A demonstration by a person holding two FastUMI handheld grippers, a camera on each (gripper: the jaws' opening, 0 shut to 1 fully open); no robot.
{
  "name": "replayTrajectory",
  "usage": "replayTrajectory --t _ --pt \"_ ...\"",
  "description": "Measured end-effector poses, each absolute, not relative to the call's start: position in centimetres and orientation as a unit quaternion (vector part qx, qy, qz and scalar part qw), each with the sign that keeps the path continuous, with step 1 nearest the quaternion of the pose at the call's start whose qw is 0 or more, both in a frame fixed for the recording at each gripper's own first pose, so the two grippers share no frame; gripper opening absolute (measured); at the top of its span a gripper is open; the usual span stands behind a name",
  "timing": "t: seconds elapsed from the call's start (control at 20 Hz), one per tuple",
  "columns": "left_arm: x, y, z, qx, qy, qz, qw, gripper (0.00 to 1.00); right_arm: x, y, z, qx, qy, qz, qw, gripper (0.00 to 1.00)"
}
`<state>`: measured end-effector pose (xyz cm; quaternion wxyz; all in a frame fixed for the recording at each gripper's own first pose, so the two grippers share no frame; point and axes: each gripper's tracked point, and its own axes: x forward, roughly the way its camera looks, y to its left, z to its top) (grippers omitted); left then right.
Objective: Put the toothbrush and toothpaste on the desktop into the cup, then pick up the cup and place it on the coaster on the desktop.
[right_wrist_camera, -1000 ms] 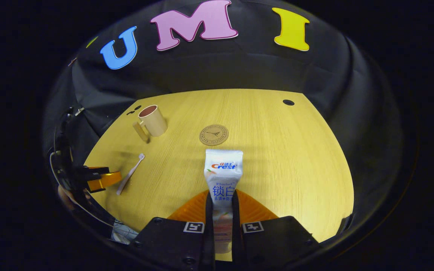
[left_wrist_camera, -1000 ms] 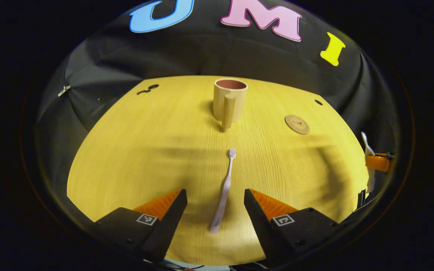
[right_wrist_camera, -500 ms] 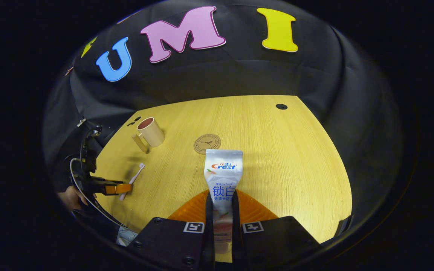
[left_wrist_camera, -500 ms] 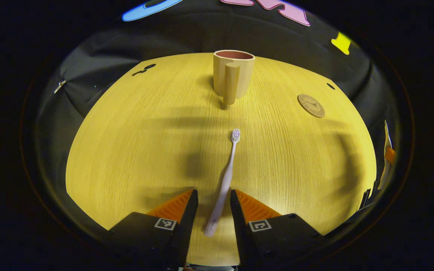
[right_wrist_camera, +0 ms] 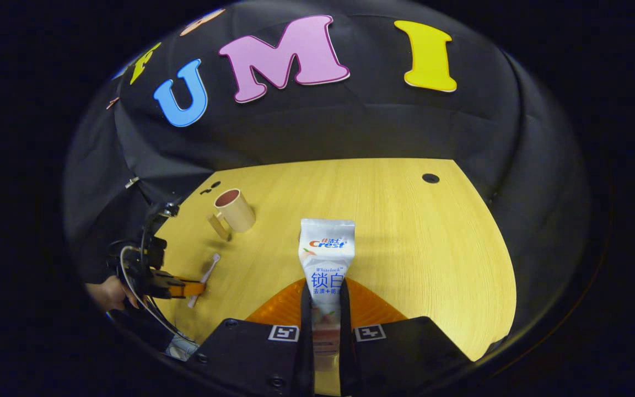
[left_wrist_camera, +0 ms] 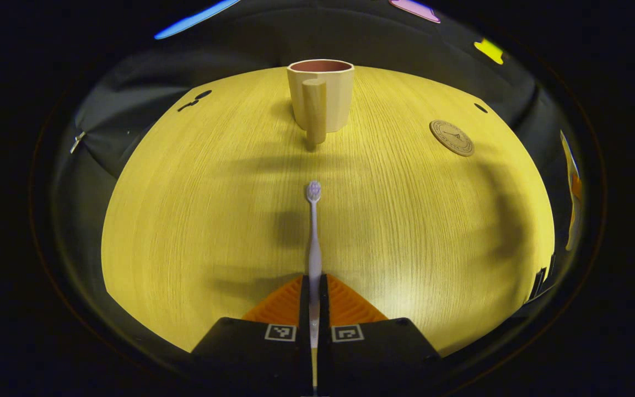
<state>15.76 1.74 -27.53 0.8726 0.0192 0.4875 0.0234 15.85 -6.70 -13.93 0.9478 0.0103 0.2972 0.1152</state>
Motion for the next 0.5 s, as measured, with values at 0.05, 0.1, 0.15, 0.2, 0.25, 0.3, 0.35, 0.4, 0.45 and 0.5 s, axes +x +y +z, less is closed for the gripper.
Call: replayTrajectory --t 0.05,0.1,0.15,0.2,0.25,0.3,0.35,0.4,0.45,0.5 --pt "15.7 1.6 -27.6 0.021 0.488 0.018 0.872 0.08 16.5 -6.1 -13.2 0.011 0.29 0.122 0.949 0.22" --pt "15.8 1.6 -27.5 0.021 0.487 0.015 0.873 0.07 17.2 -5.6 -12.6 0.01 0.284 0.128 0.95 0.21" --pt "15.8 1.6 -27.5 0.015 0.484 0.015 0.875 0.07 17.9 -5.0 -12.0 0.01 0.278 0.135 0.951 0.21" --pt "15.8 1.5 -27.4 0.005 0.478 0.017 0.878 0.06 18.6 -4.4 -11.3 0.011 0.272 0.142 0.952 0.21" --pt "15.8 1.4 -27.3 -0.008 0.47 0.018 0.882 0.06 19.3 -3.8 -10.6 0.01 0.266 0.148 0.952 0.21" --pt "15.9 1.2 -26.9 -0.019 0.459 0.018 0.888 0.06 20.2 -3.3 -9.9 0.01 0.259 0.153 0.953 0.21" --pt "15.9 1.1 -26.4 -0.026 0.448 0.019 0.893 0.06 21.0 -2.8 -9.3 0.007 0.253 0.157 0.955 0.22" --pt "15.8 1.1 -25.9 -0.03 0.442 0.017 0.896 0.06 21.7 -2.3 -8.7 0.005 0.246 0.161 0.956 0.22" --pt "15.6 1.1 -25.5 -0.035 0.44 0.016 0.897 0.06 22.5 -1.7 -8.1 0.004 0.24 0.165 0.957 0.22" --pt "15.6 1.1 -24.8 -0.039 0.432 0.015 0.901 0.06 23.3 -1.0 -7.7 0.004 0.233 0.169 0.958 0.22"
